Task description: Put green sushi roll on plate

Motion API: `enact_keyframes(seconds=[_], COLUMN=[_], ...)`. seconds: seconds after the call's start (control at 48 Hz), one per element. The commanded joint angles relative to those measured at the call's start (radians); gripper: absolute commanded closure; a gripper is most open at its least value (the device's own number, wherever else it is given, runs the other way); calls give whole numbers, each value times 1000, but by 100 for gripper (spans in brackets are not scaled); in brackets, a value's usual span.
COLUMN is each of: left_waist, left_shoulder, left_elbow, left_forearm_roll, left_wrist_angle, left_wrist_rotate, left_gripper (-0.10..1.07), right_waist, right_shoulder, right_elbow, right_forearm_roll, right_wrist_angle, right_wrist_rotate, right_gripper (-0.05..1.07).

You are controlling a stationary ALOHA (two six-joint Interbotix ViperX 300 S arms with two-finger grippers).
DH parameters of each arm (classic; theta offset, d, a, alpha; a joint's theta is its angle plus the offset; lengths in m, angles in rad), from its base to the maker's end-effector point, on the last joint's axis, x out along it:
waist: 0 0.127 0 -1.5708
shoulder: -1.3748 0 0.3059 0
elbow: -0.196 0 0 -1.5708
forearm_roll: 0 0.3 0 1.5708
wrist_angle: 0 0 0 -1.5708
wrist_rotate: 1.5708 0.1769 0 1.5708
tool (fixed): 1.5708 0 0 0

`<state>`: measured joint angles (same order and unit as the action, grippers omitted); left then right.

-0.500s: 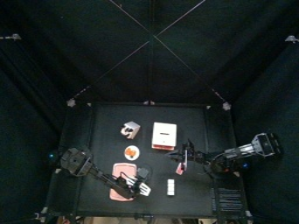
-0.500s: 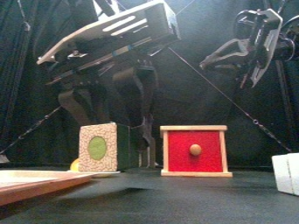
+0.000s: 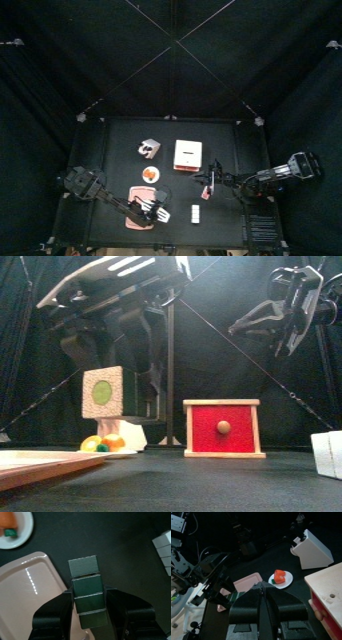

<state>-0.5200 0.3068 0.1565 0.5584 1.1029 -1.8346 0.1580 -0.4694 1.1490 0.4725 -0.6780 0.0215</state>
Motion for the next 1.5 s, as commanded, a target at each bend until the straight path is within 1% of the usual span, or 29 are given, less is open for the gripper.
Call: enact_keyframes(seconds=[0.0, 0.104, 0.292, 0.375, 0.5, 0.604, 0.708, 1.0, 1.375, 1.479], left_waist=[-17, -28, -37, -37, -37, -37, -37, -32, -28, -29], left_shoulder=[-51, -60, -66, -66, -63, -58, -54, -28, -31, -35], left_elbow=[-2, 14, 57, 77, 100, 118, 126, 133, 141, 141], left_forearm_roll=[-5, -43, -112, -123, -114, -83, -64, -67, -63, -61], left_wrist_angle=[46, 71, 72, 74, 72, 64, 44, 3, -20, -20], left_wrist_rotate=[-3, -3, -15, -29, -91, -143, -175, -192, -195, -195], left_gripper=[26, 26, 26, 26, 26, 26, 26, 23, 5, 3], right_waist=[-2, -2, -3, -5, -8, -14, -21, -35, -37, -37], right_shoulder=[-11, -11, -11, -11, -11, -12, -11, -11, -11, -11], right_elbow=[-12, -12, -12, -12, -12, -11, -11, -12, -12, -12], right_forearm_roll=[-2, -2, -2, -2, -3, -5, -6, -12, -12, -14], right_wrist_angle=[-5, -5, -5, -5, -5, -5, -5, -5, -5, -5], right_wrist_rotate=[0, 0, 0, -2, -2, -2, -2, -2, -2, -2], right_gripper=[52, 52, 52, 52, 52, 52, 52, 52, 52, 52])
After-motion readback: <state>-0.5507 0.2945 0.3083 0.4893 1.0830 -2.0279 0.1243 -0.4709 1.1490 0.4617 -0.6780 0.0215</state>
